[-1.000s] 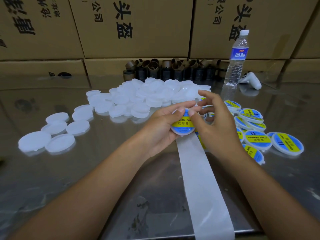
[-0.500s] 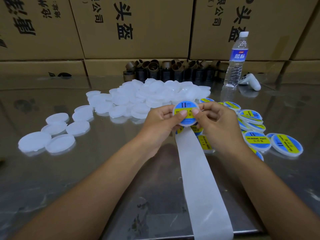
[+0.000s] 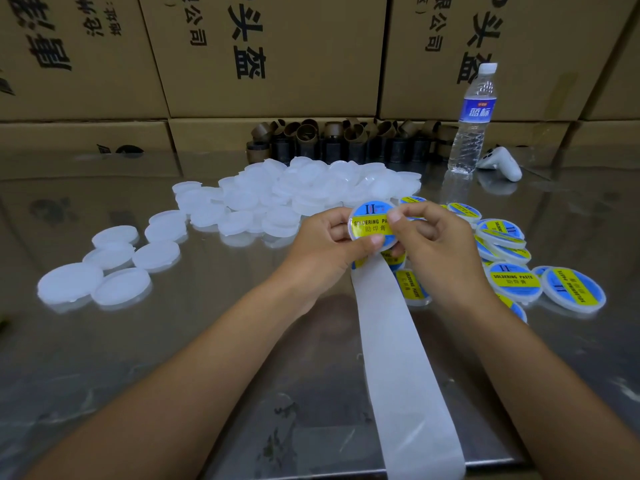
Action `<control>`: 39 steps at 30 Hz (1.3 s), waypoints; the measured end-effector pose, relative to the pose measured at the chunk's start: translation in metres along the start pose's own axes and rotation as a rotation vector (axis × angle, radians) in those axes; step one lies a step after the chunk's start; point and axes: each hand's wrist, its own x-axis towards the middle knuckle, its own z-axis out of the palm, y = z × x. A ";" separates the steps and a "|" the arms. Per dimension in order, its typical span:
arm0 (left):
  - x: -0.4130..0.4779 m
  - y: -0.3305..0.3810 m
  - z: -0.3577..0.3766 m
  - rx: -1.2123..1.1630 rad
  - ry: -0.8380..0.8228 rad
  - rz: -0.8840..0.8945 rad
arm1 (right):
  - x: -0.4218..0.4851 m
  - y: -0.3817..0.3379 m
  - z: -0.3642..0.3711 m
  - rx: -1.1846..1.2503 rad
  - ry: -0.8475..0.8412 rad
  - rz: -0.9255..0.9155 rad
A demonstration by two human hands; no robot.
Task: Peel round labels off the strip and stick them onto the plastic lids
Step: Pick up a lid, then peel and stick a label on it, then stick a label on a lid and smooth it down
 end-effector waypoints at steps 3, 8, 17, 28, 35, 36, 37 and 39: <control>0.001 0.000 -0.001 0.008 0.023 -0.005 | 0.000 0.002 0.002 -0.028 -0.067 0.016; 0.001 0.002 0.001 -0.010 0.031 -0.034 | 0.003 0.004 0.001 -0.017 -0.004 -0.028; 0.002 0.003 -0.001 -0.026 0.055 -0.029 | -0.001 0.002 0.002 -0.062 -0.099 -0.030; 0.002 0.004 -0.002 0.016 0.060 -0.019 | 0.001 0.002 0.002 -0.039 -0.070 -0.023; 0.001 0.003 -0.002 -0.002 0.039 -0.054 | 0.003 0.002 -0.001 0.001 0.033 0.004; 0.000 0.003 -0.003 -0.011 0.041 -0.061 | 0.004 0.003 -0.003 0.014 0.070 0.020; 0.000 0.003 -0.005 -0.019 0.055 -0.069 | 0.006 0.004 -0.006 0.041 0.122 0.050; 0.000 0.002 -0.009 -0.036 0.117 -0.086 | 0.010 0.004 -0.012 0.134 0.255 0.119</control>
